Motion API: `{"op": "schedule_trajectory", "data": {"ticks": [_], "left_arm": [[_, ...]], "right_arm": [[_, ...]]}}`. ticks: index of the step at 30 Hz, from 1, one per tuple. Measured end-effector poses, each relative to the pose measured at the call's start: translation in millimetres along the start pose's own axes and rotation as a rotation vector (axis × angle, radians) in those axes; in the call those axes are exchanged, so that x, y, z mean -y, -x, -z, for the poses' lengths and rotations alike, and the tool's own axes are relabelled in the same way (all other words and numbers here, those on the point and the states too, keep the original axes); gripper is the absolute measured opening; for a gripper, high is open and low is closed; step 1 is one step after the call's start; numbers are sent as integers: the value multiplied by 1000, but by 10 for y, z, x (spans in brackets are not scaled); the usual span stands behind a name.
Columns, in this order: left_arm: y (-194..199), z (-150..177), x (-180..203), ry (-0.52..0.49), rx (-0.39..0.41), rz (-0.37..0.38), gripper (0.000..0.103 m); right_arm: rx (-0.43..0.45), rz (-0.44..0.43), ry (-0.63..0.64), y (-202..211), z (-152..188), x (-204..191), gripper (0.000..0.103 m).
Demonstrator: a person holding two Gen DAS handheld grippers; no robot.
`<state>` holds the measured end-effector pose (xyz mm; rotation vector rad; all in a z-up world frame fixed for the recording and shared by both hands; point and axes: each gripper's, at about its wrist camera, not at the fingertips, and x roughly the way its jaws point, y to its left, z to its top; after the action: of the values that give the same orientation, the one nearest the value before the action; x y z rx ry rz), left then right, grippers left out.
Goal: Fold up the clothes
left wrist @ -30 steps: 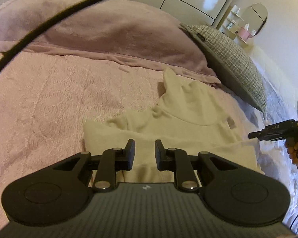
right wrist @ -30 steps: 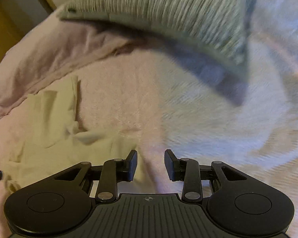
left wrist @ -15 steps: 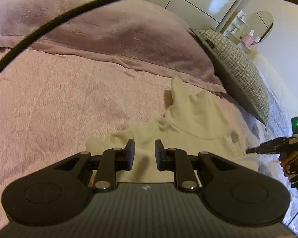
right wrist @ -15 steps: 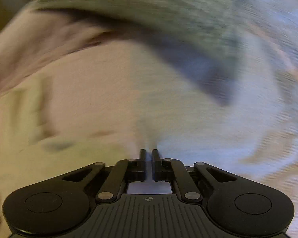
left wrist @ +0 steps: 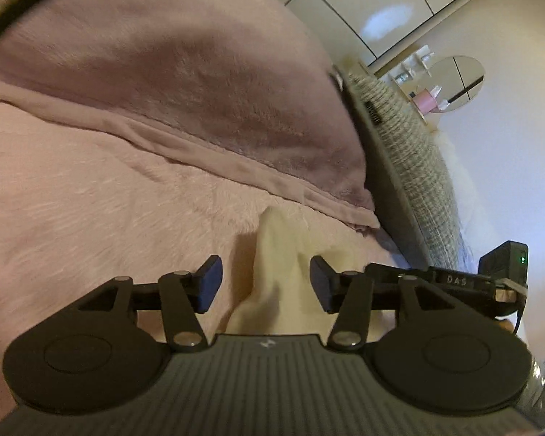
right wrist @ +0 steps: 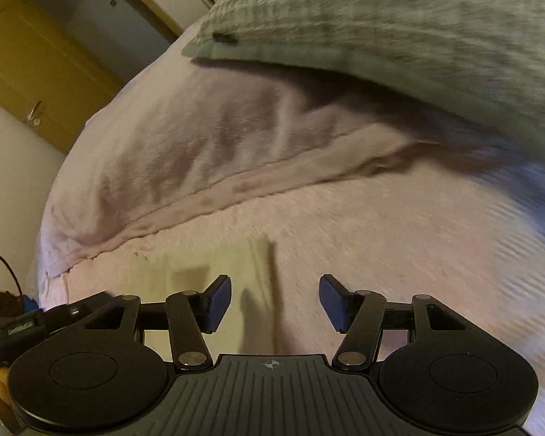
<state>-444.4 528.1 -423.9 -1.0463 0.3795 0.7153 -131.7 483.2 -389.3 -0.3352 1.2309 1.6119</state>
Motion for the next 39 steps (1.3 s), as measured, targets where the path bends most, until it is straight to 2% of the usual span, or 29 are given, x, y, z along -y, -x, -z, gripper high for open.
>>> {"op": "schedule_trajectory", "data": {"ticks": [1, 2, 3, 4, 8, 12, 14, 17, 19, 21, 22, 23, 26, 27, 29, 31, 33, 34, 35, 37, 38, 39], "left_arm": [[-61, -17, 1, 0, -8, 2, 44], [-86, -23, 9, -5, -9, 14, 40], [-110, -29, 16, -10, -10, 26, 23], [-76, -20, 35, -20, -2, 45, 1], [332, 99, 158, -83, 64, 151, 2], [928, 492, 317, -143, 90, 224, 3], [1128, 799, 346, -154, 53, 202, 6], [1277, 1335, 298, -128, -66, 123, 10], [1342, 1648, 259, -129, -143, 31, 10], [1472, 1812, 257, -122, -157, -12, 10], [1486, 1830, 274, -123, -148, -21, 10], [1436, 1808, 303, -131, -133, -24, 10], [1284, 1740, 391, -155, -89, -35, 13], [1233, 1718, 420, -163, -74, -38, 18], [1131, 1673, 479, -179, -45, -45, 22], [1030, 1628, 537, -195, -15, -52, 22], [884, 1695, 542, -233, -46, -102, 18], [877, 1727, 565, -256, -51, -119, 17], [946, 1738, 620, -281, -35, -119, 17], [1158, 1754, 674, -281, 23, -88, 18], [1271, 1760, 677, -273, 56, -80, 18], [1379, 1765, 665, -264, 88, -84, 18]], "right_arm": [[1, -3, 7, -61, -17, -7, 53], [-2, -14, 17, -102, -26, -13, 18], [3, -25, 27, -113, -29, -22, 4], [25, -39, 38, -51, -14, -38, 4], [126, -103, 119, 407, 168, -150, 3], [193, -165, 261, 1020, 645, -342, 3], [108, -116, 332, 1097, 1005, -448, 3], [-19, -42, 437, 1212, 1544, -609, 4], [-148, 64, 464, 1186, 1852, -646, 4], [-213, 173, 447, 1180, 1990, -630, 4], [-225, 210, 430, 1197, 2031, -626, 4], [-183, 203, 389, 1262, 1996, -636, 4], [-19, 155, 282, 1343, 1808, -766, 5], [24, 138, 257, 1319, 1755, -816, 5], [70, 101, 214, 1171, 1713, -875, 6], [63, 110, 171, 946, 1739, -881, 6], [-19, 192, 128, 678, 1789, -799, 6], [-31, 226, 117, 636, 1822, -784, 6], [-34, 248, 110, 628, 1847, -784, 6], [21, 246, 134, 796, 1854, -902, 6], [45, 246, 149, 869, 1869, -962, 9], [56, 243, 161, 907, 1914, -999, 23]]}}
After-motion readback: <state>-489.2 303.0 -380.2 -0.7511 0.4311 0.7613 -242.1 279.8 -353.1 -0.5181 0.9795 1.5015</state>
